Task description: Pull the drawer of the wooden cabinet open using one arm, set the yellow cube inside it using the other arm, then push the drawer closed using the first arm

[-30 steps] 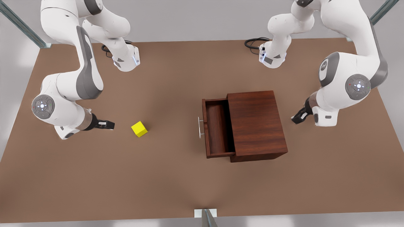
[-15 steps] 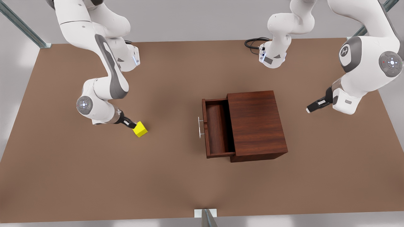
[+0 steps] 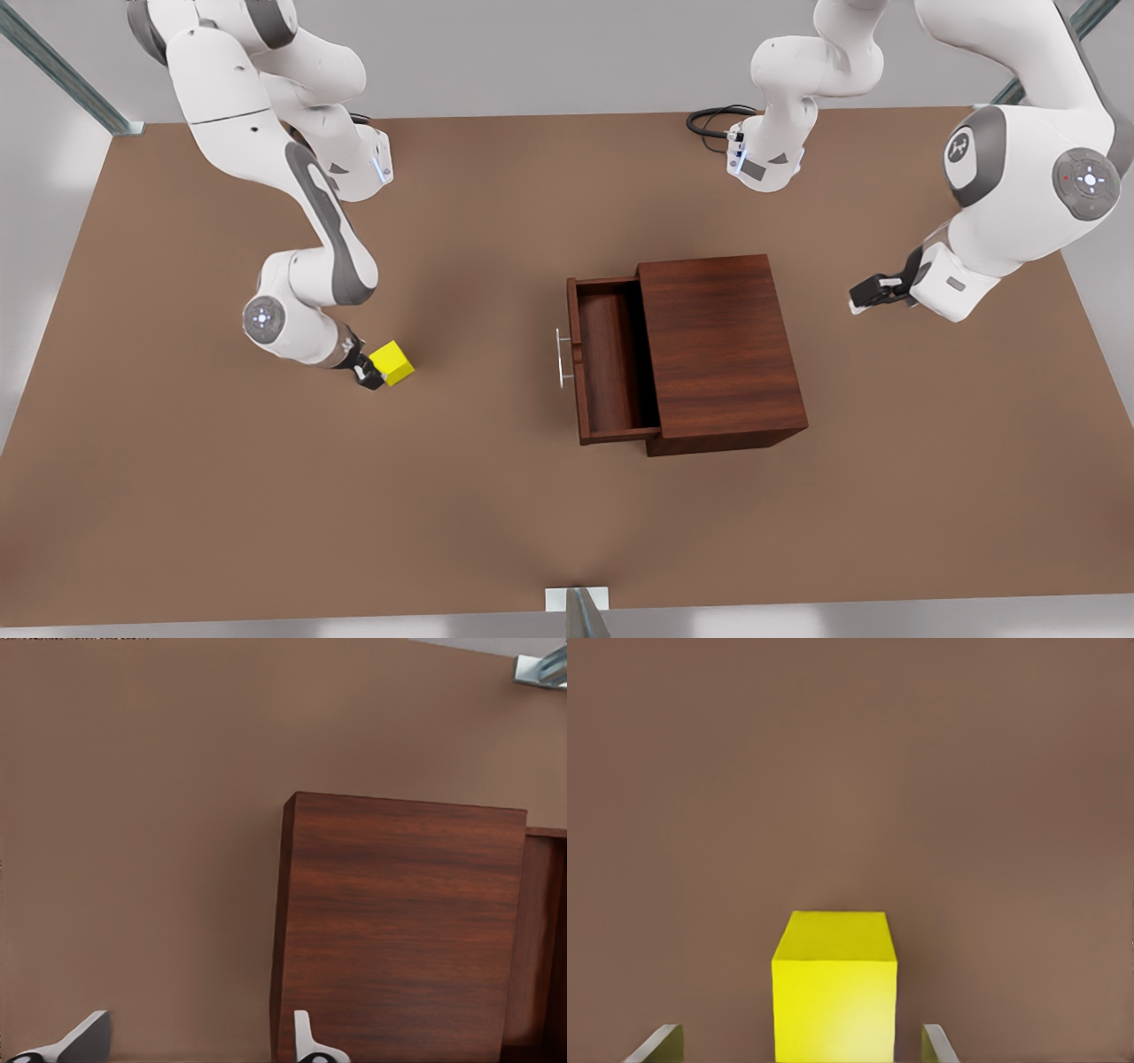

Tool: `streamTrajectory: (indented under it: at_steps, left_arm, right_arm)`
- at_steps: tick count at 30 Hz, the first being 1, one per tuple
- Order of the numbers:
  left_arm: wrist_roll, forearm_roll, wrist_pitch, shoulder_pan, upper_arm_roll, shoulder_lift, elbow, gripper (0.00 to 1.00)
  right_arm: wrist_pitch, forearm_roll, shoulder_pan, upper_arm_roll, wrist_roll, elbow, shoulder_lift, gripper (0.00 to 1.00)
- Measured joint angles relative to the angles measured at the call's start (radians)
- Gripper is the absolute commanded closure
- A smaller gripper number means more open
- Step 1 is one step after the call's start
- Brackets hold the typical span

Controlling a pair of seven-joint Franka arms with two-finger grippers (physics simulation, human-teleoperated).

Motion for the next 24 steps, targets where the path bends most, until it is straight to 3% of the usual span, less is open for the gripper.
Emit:
streamTrajectory:
  at_steps: [9, 24]
  left_arm:
    - [0.074, 0.005, -0.008, -0.049, -0.003, -0.001, -0.001, 0.0]
    - [0.138, -0.002, 0.001, -0.004, 0.009, 0.063, 0.079, 0.0]
  right_arm:
    - [-0.004, -0.046, 0.009, -0.001, 0.083, 0.007, 0.062, 0.0]
    - [0.066, -0.063, 0.011, 0.011, 0.155, 0.011, 0.116, 0.0]
